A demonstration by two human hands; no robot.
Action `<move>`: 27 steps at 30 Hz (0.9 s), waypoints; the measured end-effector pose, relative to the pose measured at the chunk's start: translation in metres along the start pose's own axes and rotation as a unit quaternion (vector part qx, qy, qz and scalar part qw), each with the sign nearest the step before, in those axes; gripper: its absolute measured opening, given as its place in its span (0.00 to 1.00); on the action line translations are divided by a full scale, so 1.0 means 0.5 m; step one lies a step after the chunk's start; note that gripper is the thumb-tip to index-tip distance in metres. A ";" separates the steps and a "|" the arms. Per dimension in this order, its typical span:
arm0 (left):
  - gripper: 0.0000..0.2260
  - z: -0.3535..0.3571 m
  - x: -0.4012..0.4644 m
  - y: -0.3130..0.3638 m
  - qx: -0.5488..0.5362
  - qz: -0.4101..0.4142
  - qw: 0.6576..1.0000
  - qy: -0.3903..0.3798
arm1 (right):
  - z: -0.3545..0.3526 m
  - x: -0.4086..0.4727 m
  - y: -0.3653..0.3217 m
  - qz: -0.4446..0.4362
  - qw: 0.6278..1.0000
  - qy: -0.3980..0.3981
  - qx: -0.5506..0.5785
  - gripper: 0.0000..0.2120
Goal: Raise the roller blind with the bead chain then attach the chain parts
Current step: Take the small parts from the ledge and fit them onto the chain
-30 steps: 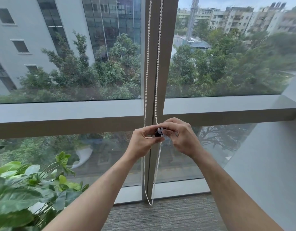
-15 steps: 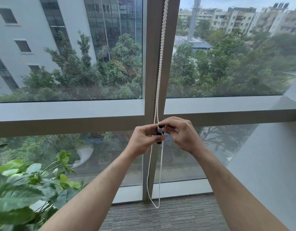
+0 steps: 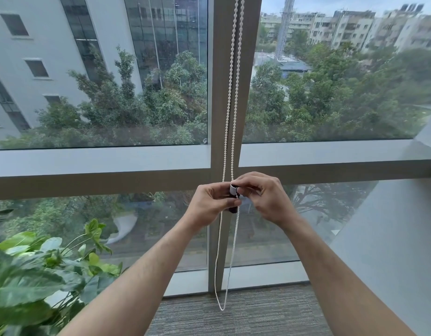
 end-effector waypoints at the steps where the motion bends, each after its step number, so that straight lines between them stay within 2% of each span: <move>1: 0.13 -0.001 0.000 0.000 -0.001 -0.002 1.000 -0.003 | -0.001 0.000 0.000 0.000 1.000 -0.004 0.002 0.09; 10: 0.15 -0.002 -0.005 0.004 -0.012 -0.028 1.000 -0.007 | -0.002 -0.009 0.005 -0.011 1.000 -0.005 0.008 0.12; 20: 0.15 0.000 -0.009 0.014 -0.008 -0.018 1.000 0.001 | 0.007 -0.016 0.004 -0.038 0.999 0.005 -0.009 0.14; 24: 0.14 0.003 -0.013 0.015 -0.006 -0.014 1.000 -0.003 | 0.009 -0.029 0.010 -0.020 1.000 0.004 0.015 0.15; 27: 0.14 0.008 -0.015 0.020 -0.015 -0.003 1.000 -0.014 | 0.011 -0.040 0.011 0.041 0.994 0.004 0.104 0.13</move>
Point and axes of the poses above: each hand's wrist, its own x-axis towards the middle knuckle, its own z-axis out of the palm, y = z × x, the point moved 1 cm from there along x, towards the middle knuckle, and after that the axes turned 5 degrees about y, right-handed, at the moved point
